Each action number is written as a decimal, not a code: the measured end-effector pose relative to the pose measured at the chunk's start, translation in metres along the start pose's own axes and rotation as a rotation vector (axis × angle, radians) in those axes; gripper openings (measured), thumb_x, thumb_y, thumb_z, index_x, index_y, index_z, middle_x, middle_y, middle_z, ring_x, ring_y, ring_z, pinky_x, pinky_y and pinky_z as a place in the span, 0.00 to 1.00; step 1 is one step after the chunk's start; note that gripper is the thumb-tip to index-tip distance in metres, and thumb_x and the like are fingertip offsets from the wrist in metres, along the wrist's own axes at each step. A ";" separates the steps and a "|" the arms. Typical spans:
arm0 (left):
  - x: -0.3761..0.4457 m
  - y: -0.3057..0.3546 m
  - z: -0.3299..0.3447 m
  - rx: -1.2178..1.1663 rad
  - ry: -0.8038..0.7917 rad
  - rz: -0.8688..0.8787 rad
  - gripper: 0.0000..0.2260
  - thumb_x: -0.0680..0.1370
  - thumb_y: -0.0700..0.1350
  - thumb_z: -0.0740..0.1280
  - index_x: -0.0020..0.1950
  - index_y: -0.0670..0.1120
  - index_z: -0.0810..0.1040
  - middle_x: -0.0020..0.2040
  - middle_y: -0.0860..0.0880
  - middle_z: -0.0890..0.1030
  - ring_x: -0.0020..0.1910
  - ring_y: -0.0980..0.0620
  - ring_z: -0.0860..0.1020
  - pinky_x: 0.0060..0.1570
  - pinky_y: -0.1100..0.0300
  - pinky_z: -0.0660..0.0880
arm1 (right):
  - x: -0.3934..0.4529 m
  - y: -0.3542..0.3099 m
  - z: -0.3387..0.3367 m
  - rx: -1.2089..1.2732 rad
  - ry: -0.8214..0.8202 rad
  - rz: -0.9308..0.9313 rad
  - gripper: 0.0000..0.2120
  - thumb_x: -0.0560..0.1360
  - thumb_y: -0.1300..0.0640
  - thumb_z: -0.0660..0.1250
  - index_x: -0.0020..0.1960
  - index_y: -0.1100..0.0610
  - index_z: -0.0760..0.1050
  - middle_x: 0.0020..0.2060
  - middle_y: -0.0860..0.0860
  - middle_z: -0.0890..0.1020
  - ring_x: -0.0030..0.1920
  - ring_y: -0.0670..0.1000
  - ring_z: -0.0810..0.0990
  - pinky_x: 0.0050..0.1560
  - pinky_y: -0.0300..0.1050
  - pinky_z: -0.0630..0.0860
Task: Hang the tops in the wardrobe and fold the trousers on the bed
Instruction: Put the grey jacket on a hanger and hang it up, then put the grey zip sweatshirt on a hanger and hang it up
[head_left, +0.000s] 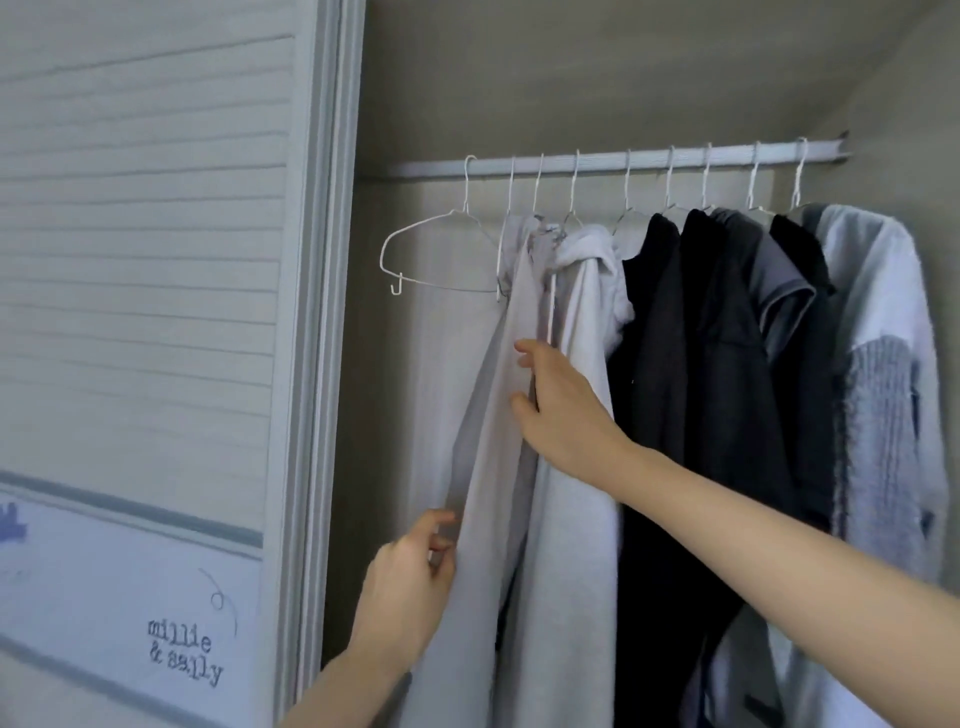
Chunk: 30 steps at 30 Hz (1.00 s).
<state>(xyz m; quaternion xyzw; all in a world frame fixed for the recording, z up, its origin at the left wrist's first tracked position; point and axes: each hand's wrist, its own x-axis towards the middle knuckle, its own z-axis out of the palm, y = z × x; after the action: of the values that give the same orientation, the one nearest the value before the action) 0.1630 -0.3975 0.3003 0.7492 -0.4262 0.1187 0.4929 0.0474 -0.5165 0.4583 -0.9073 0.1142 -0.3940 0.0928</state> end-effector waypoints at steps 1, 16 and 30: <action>-0.011 -0.002 -0.003 -0.002 -0.006 -0.007 0.14 0.77 0.39 0.66 0.61 0.52 0.76 0.42 0.58 0.82 0.39 0.58 0.81 0.44 0.61 0.77 | -0.018 -0.003 0.005 0.026 -0.024 0.012 0.25 0.80 0.57 0.57 0.75 0.56 0.55 0.70 0.51 0.66 0.63 0.49 0.71 0.65 0.40 0.65; -0.274 0.024 -0.073 0.242 0.248 -0.411 0.11 0.79 0.51 0.64 0.62 0.59 0.75 0.42 0.60 0.82 0.40 0.61 0.80 0.45 0.55 0.78 | -0.256 -0.062 0.103 0.567 -0.360 -0.143 0.17 0.79 0.52 0.60 0.67 0.45 0.64 0.60 0.37 0.73 0.59 0.34 0.70 0.59 0.22 0.62; -0.631 0.192 -0.012 0.544 0.959 -1.288 0.08 0.79 0.52 0.65 0.51 0.67 0.75 0.38 0.58 0.82 0.39 0.60 0.80 0.43 0.56 0.78 | -0.501 -0.151 0.081 0.960 -0.999 -0.688 0.15 0.79 0.57 0.62 0.65 0.56 0.70 0.54 0.41 0.75 0.55 0.45 0.76 0.58 0.36 0.68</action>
<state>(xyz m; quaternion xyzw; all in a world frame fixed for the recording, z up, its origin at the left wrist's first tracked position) -0.3634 -0.0868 0.0515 0.8066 0.3826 0.2182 0.3942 -0.2051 -0.2252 0.0958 -0.8222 -0.4127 0.0492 0.3888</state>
